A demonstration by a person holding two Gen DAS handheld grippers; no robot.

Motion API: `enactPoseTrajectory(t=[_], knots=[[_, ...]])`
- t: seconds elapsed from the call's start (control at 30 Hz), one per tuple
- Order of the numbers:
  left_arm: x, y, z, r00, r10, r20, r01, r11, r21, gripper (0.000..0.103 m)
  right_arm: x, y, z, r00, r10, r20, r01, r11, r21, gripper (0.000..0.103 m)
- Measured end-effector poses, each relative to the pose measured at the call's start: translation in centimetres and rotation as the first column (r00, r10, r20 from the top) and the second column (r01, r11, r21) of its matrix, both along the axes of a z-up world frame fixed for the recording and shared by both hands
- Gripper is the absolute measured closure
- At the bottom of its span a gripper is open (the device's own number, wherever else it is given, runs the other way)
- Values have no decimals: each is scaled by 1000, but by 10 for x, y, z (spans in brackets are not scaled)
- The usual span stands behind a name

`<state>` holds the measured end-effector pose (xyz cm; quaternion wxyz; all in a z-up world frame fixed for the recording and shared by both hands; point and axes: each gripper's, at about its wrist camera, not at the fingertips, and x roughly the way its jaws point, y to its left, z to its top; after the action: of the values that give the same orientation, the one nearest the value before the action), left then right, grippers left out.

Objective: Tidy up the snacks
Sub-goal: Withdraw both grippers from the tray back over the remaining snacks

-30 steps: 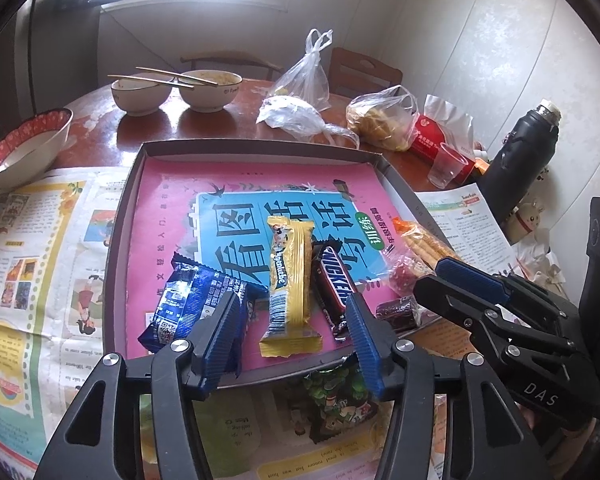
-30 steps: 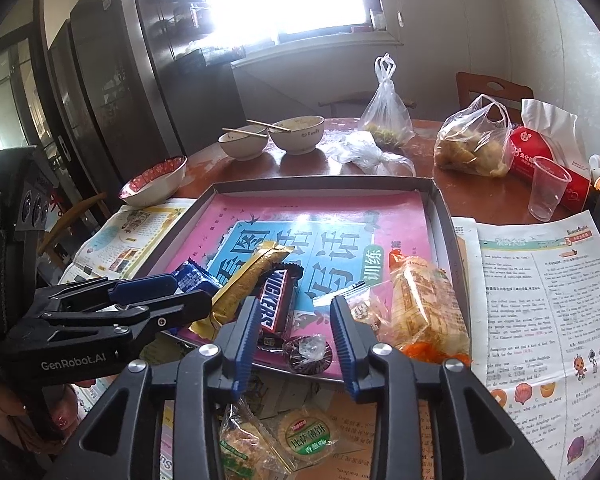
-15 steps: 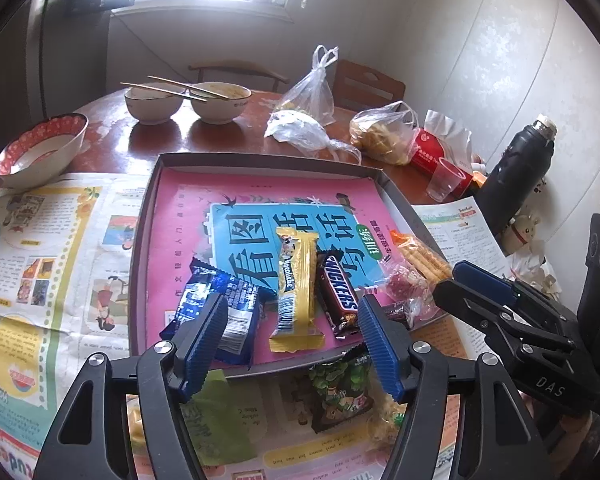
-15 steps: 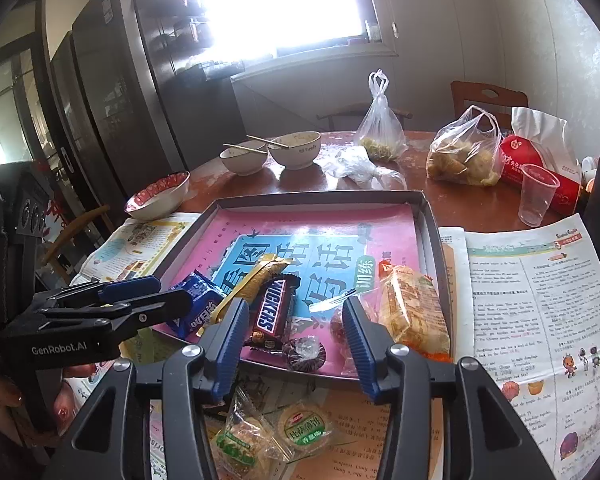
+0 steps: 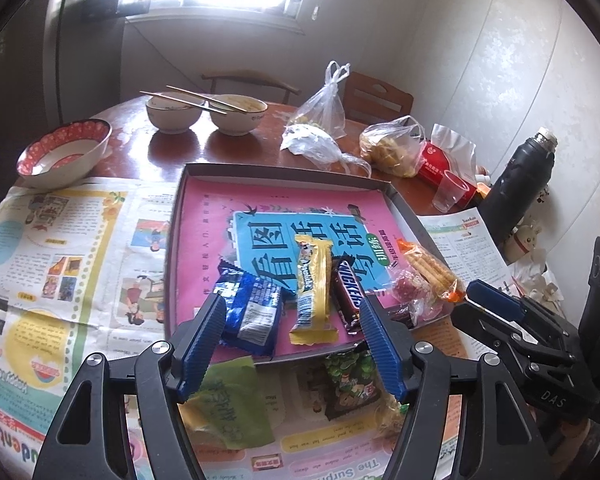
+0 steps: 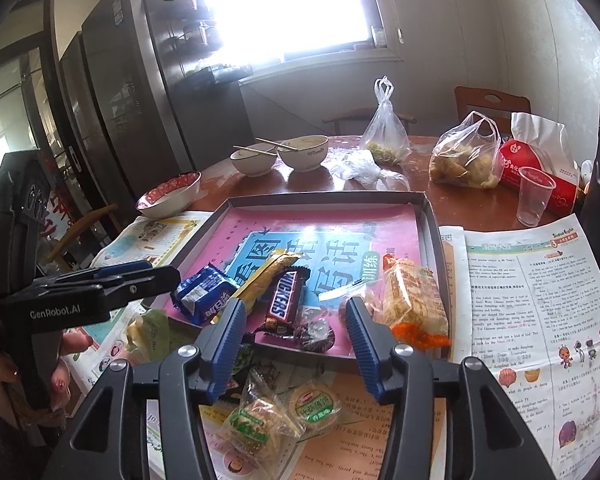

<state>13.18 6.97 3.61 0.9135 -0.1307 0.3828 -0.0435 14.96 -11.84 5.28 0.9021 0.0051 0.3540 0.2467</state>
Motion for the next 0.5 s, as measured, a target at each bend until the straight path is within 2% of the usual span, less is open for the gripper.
enactPoseTrajectory(t=[0.5], knots=[[-25,16,2,999,38,-13,-38,998,43,31,-23,2,1,1000,18,-1,-18,1000,4,43]])
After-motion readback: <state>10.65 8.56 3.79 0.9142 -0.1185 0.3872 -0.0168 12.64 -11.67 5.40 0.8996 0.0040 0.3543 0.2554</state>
